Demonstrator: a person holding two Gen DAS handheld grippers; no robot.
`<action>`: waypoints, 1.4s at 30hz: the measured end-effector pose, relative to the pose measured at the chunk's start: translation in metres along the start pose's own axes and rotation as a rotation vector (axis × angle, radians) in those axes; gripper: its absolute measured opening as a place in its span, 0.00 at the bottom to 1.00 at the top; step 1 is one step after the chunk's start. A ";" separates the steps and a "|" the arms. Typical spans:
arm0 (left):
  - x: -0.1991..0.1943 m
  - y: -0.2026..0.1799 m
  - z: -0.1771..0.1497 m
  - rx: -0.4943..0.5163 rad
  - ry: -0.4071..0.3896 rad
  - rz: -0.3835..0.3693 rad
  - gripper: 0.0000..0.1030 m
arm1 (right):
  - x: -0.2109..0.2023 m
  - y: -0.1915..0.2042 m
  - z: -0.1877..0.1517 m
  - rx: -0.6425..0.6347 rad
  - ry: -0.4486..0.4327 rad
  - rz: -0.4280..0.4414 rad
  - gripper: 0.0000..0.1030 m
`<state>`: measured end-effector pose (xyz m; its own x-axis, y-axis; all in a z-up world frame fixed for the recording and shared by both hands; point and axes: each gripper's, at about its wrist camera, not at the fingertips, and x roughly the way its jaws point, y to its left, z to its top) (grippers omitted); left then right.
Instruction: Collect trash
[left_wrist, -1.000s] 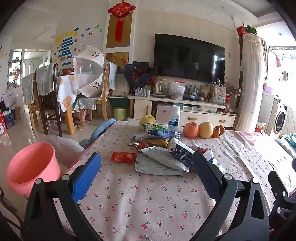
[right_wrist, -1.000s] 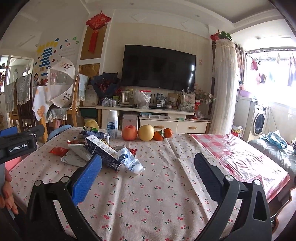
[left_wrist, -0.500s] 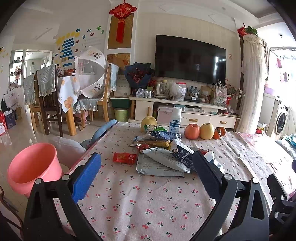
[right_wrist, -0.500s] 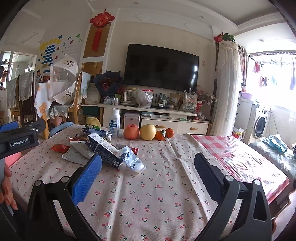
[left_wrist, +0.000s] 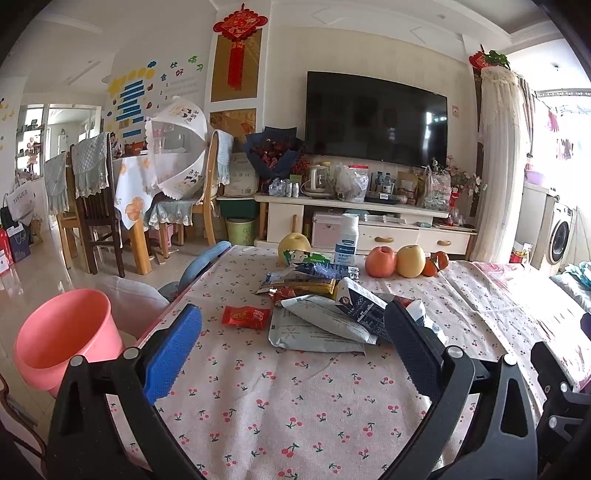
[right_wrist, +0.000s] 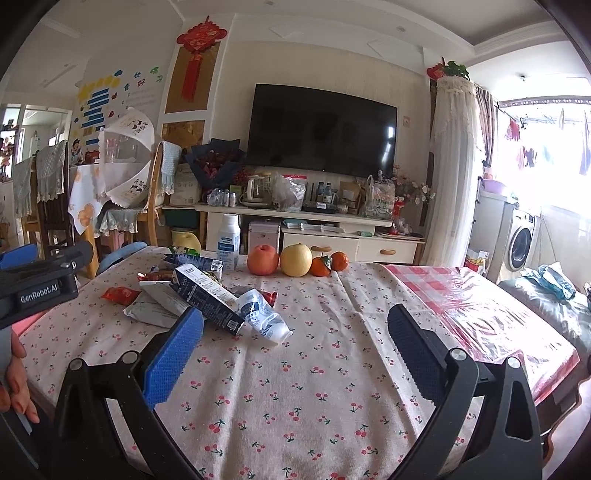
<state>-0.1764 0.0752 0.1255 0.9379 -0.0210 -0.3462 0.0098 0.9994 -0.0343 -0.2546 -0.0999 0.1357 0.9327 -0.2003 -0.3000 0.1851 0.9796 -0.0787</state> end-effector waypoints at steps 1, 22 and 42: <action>0.000 0.000 0.000 0.001 0.001 -0.002 0.97 | 0.000 -0.001 0.000 0.003 0.002 0.000 0.96; 0.006 -0.004 -0.006 0.003 -0.012 -0.032 0.97 | 0.030 -0.014 0.001 0.039 0.104 0.079 0.96; 0.089 0.017 -0.013 -0.180 0.304 -0.206 0.97 | 0.173 -0.051 -0.006 0.312 0.437 0.360 0.95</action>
<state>-0.0969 0.0902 0.0823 0.7770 -0.2545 -0.5758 0.1001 0.9529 -0.2861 -0.1048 -0.1841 0.0817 0.7534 0.2175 -0.6205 0.0269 0.9327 0.3596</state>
